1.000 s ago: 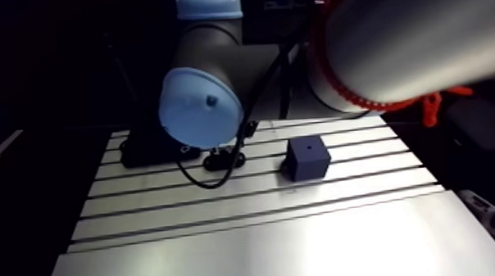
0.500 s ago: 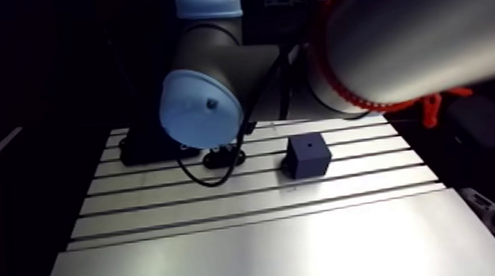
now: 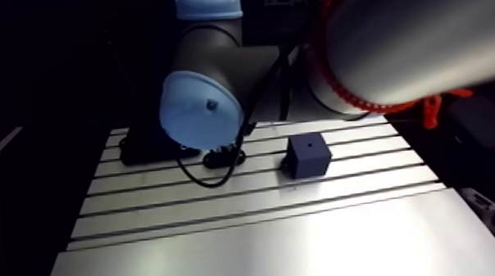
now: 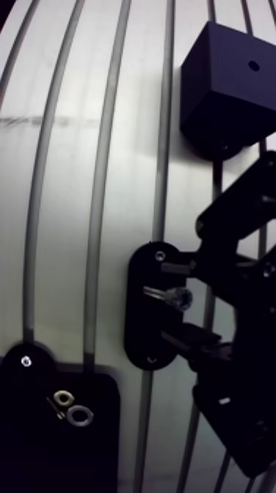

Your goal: Pick up the M10 bolt and insert it into the hole until fully seated.

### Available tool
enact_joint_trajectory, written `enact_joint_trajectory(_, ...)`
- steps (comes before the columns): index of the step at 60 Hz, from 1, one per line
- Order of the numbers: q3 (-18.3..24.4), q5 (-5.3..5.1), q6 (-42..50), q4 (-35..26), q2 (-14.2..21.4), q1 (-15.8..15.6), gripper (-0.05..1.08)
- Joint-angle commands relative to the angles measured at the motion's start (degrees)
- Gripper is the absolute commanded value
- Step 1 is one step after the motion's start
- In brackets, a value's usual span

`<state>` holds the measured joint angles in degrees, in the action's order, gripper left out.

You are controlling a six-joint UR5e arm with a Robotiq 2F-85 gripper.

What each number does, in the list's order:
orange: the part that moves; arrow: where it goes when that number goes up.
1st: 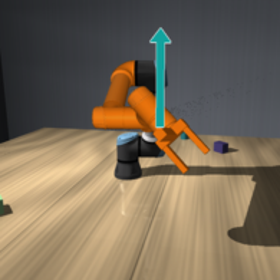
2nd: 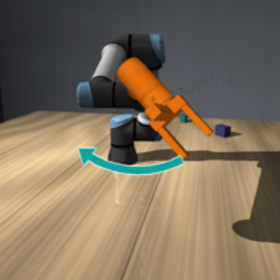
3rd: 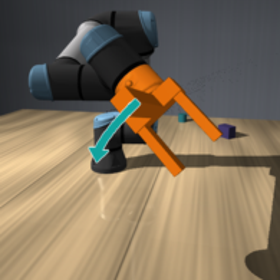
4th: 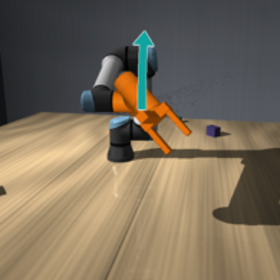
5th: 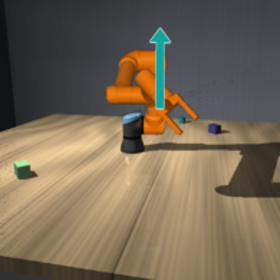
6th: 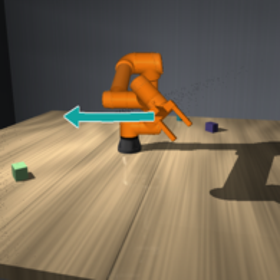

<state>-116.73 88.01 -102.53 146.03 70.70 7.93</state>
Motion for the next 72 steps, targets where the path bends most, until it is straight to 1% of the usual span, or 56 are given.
enact_joint_trajectory(1,0.0,0.01,0.0,0.0,0.0,0.0,0.58)
enact_joint_trajectory(5,0.0,0.10,0.0,0.0,0.0,0.0,0.60)
enact_joint_trajectory(25,0.0,0.00,0.0,0.0,0.0,0.0,0.63)
enact_joint_trajectory(34,0.0,-0.08,0.0,0.0,0.0,0.0,0.68)
enact_joint_trajectory(72,0.1,-0.08,0.0,-0.2,0.1,0.1,0.73)
